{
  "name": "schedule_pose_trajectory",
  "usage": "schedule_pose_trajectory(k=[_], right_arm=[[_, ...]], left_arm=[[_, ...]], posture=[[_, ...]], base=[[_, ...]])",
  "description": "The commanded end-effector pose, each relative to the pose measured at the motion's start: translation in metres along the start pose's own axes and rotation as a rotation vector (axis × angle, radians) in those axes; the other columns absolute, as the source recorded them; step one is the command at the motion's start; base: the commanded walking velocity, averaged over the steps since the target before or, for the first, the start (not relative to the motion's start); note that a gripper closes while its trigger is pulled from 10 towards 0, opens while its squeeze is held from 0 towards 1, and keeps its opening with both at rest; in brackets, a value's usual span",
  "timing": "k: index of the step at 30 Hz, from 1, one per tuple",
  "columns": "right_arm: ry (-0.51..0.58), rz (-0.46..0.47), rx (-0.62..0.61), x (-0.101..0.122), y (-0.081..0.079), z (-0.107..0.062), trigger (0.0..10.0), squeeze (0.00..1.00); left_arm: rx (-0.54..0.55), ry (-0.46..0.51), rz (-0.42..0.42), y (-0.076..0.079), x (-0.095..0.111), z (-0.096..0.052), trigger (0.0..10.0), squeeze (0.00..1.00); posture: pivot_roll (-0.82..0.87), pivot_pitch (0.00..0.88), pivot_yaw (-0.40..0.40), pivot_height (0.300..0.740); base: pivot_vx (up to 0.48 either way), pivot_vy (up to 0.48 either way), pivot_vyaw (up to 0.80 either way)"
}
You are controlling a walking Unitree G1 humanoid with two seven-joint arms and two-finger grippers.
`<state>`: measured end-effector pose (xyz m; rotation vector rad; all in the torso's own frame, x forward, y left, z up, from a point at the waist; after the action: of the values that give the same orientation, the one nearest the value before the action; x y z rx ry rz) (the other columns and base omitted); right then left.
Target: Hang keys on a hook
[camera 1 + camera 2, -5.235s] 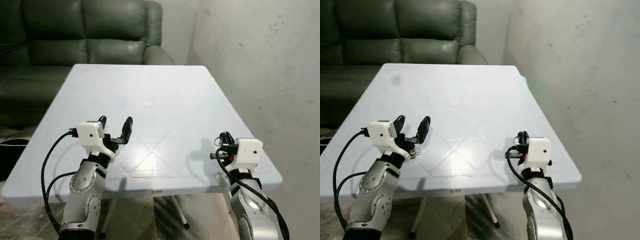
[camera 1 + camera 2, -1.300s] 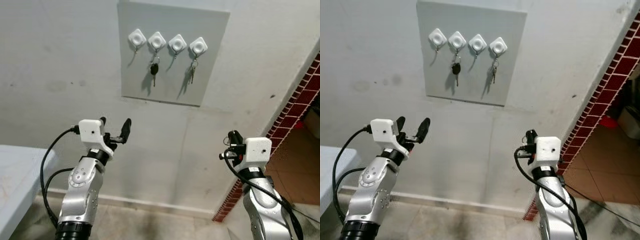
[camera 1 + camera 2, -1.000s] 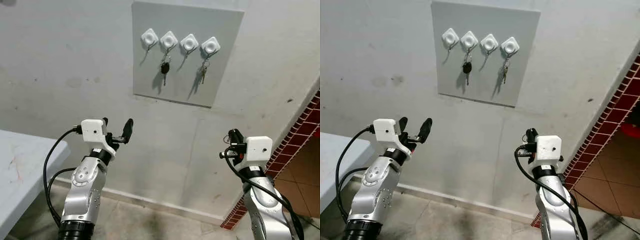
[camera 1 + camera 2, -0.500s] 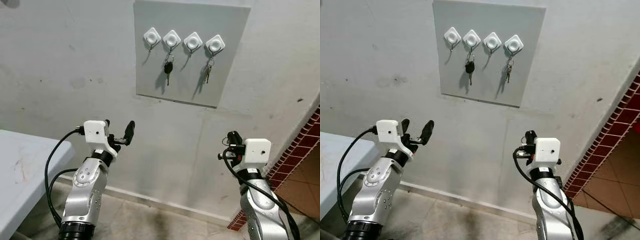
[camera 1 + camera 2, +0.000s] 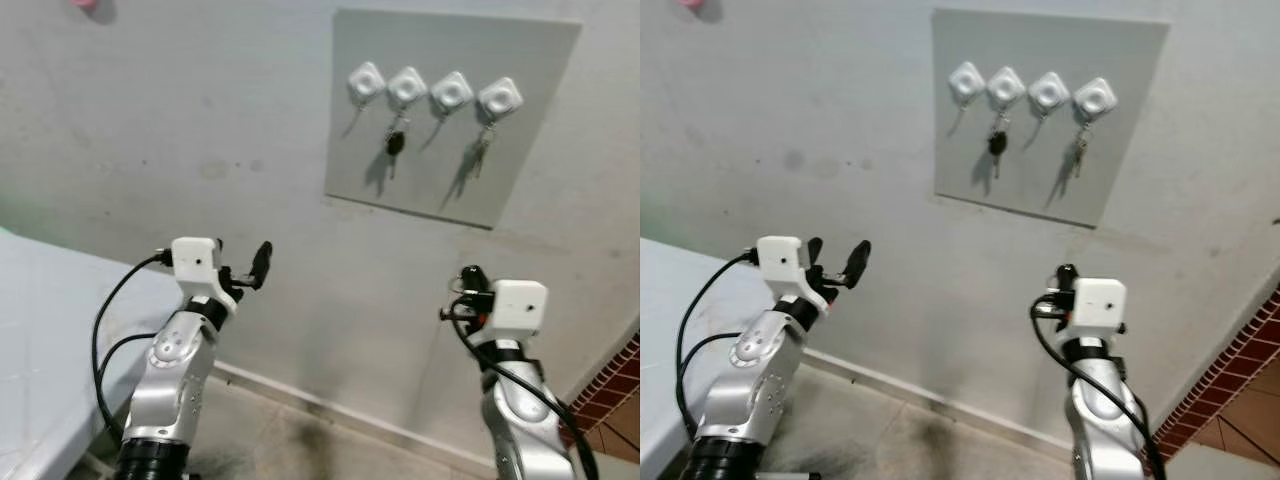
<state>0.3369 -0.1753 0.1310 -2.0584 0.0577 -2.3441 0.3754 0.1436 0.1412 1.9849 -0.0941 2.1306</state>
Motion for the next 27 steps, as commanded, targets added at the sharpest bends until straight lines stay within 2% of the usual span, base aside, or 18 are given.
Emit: schedule_pose_trajectory(k=[1,11,27], right_arm=[[0.013,-0.015,-0.015,0.0050,0.0065,0.0008,10.0,0.00],[-0.012,-0.011,-0.034,0.0027,0.0106,0.0022,10.0,0.00],[-0.036,-0.023,-0.037,0.0007,0.0133,0.0027,10.0,0.00]], left_arm=[[-0.014,-0.008,0.003,0.0064,-0.0008,0.0008,10.0,0.00],[-0.013,-0.008,-0.008,0.0083,-0.0015,0.0006,10.0,0.00],[-0.007,-0.017,-0.020,0.0103,-0.0042,-0.0004,10.0,0.00]], posture=[[0.00,0.000,-0.005,0.740],[-0.01,0.000,-0.012,0.740],[-0.01,0.000,-0.023,0.740]], base=[[0.000,0.000,0.00],[0.000,0.000,0.00],[0.000,0.000,-0.72]])
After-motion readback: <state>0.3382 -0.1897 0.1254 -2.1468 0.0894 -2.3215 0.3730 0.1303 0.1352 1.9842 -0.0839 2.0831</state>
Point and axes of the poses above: a point about 5 cm out from each wrist's last joint towards the gripper, its own z axis pointing out of the wrist towards the gripper, its own x axis along the axis of the wrist's last joint, y = z × x, the point moved 6 cm from there along z, pointing out of the wrist towards the gripper, and after that the axes turned 3 degrees about z, right-handed, at the moved point
